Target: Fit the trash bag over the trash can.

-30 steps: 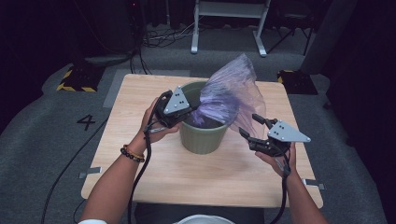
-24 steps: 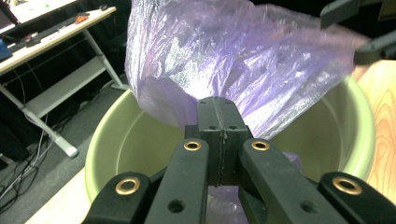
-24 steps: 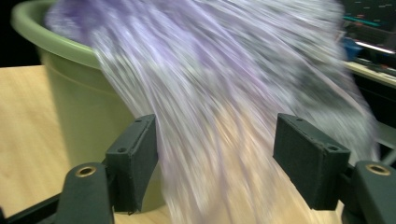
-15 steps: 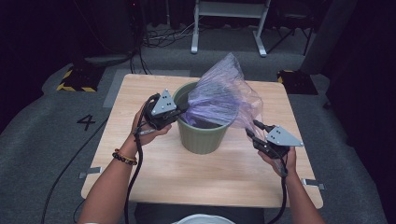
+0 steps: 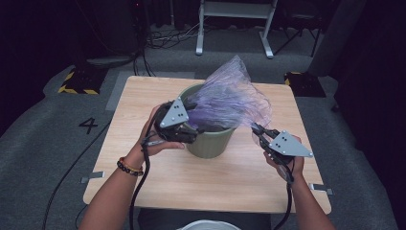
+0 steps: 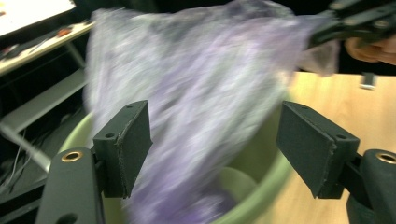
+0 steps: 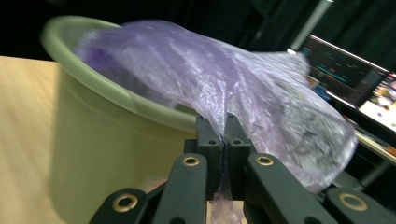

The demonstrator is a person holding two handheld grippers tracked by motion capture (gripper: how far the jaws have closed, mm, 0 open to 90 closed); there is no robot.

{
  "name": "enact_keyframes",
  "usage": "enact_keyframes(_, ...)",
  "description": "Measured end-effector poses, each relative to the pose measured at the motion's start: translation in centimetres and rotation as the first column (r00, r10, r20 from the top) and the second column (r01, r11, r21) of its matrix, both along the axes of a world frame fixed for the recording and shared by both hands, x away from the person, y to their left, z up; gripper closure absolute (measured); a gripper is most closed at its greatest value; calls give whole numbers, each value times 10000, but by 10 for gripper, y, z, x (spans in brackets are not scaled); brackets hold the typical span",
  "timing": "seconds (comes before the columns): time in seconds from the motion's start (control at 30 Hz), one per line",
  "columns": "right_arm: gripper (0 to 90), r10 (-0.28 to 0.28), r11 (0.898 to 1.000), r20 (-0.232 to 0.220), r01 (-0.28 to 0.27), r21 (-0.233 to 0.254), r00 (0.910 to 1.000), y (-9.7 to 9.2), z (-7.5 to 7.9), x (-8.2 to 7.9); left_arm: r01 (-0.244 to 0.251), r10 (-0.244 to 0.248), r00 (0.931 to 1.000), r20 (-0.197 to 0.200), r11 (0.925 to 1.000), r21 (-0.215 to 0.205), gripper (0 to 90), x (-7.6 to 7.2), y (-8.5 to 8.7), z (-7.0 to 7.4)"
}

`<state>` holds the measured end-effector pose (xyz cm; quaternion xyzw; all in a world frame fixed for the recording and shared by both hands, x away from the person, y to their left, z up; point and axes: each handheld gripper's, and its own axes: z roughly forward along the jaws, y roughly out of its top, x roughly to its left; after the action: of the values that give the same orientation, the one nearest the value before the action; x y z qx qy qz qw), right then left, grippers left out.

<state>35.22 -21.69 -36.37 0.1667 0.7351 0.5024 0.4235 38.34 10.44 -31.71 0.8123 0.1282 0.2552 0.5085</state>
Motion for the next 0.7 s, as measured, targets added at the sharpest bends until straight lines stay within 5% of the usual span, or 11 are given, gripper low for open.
enact_keyframes(0.17, 872, 675, 9975, 69, -674, -225, 9977, 10, 8, -12, 102, -126, 9994, 329, 9973, 721, 386, -8, -23, 2)
enact_keyframes(0.27, 856, 1130, 9935, -106, -1132, -123, 9935, 14, 11, -19, 56, -121, 9987, 490, 9914, 1310, 613, -8, -30, -2)
enact_keyframes(0.43, 816, 1598, 9871, -168, -1598, 15, 9870, 16, 14, -26, -5, -101, 9979, 643, 9869, 1616, 894, -9, -30, -8)
enact_keyframes(0.7, 560, 2362, 9711, -412, -2343, 460, 9708, 14, 15, -33, -274, 190, 9974, 700, 9922, 1214, 900, -13, -9, -18)
